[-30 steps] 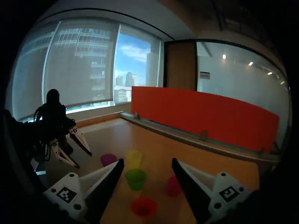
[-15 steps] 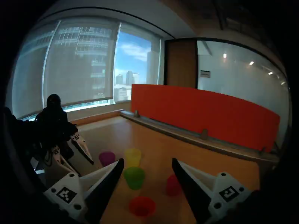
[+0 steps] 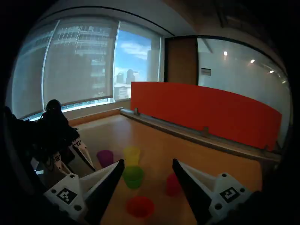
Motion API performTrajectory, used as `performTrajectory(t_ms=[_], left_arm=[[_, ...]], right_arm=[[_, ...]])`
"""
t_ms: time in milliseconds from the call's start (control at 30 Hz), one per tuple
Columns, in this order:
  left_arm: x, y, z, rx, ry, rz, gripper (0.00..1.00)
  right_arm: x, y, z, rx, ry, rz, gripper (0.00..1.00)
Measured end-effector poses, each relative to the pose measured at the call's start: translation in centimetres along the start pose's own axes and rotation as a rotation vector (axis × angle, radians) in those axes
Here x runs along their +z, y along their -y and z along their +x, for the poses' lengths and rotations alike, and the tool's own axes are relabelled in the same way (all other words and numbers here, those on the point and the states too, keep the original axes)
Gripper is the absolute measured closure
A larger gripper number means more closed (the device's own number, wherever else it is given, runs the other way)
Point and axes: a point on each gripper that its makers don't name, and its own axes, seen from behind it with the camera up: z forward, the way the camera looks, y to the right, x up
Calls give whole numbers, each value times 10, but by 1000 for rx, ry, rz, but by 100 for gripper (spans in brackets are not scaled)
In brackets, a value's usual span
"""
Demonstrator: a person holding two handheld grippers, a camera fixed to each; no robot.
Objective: Pour water
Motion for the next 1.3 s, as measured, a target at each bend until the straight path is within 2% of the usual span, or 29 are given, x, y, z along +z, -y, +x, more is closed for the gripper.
performTrajectory(t_ms=[633, 1300], left_arm=[[28, -7, -4, 26, 42, -49, 15], [44, -12, 3, 32, 59, -83, 15]], right_arm=[[12, -7, -12, 5, 23, 3, 1], [16, -13, -21, 14, 32, 2, 1]])
